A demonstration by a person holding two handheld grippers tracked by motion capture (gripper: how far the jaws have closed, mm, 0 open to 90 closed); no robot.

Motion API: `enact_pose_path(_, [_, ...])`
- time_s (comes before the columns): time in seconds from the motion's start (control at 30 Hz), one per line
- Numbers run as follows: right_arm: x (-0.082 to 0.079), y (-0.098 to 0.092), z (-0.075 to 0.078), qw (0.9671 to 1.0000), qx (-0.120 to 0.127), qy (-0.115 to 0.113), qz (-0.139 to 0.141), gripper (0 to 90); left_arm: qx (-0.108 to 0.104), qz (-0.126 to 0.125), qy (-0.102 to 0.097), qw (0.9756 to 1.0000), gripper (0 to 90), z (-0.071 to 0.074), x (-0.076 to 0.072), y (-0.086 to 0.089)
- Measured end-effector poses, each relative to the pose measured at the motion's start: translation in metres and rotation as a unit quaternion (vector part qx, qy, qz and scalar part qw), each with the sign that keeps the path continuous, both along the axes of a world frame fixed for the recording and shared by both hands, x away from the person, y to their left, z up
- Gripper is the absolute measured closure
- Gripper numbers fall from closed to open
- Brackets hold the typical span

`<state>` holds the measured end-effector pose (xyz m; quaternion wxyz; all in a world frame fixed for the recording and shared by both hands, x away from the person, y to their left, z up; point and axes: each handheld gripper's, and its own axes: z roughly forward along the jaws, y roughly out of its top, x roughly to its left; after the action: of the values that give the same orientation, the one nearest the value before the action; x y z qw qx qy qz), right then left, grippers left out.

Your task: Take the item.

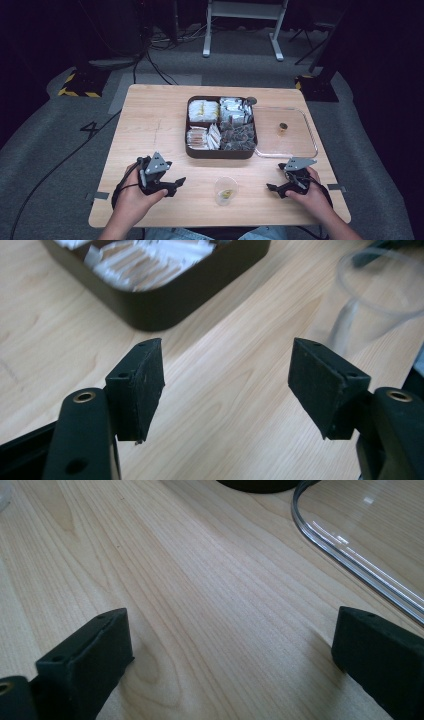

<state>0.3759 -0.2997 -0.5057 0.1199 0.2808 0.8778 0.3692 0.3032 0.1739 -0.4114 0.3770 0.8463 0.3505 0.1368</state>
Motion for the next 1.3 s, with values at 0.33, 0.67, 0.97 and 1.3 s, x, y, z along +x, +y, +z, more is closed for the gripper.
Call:
enact_pose_path(0.33, [0.000,0.000,0.000,1.0000,0.000,0.000,0.000,2.8,0.027,0.039,0.025,0.9986,30.7,-0.025,0.008,0.020])
enact_pose_path(0.67, [0.000,0.000,0.000,1.0000,0.000,0.000,0.000,2.8,0.043,0.072,0.054,0.9950,30.5,-0.052,0.014,0.033])
enact_pose_path(0.97, [0.000,0.000,0.000,1.0000,0.000,0.000,0.000,2.8,0.040,0.094,0.069,0.9924,30.6,-0.069,0.014,0.043])
enact_pose_path(1.3, [0.000,0.000,0.000,1.0000,0.000,0.000,0.000,2.8,0.039,0.098,0.037,0.9937,17.5,-0.089,0.018,0.047])
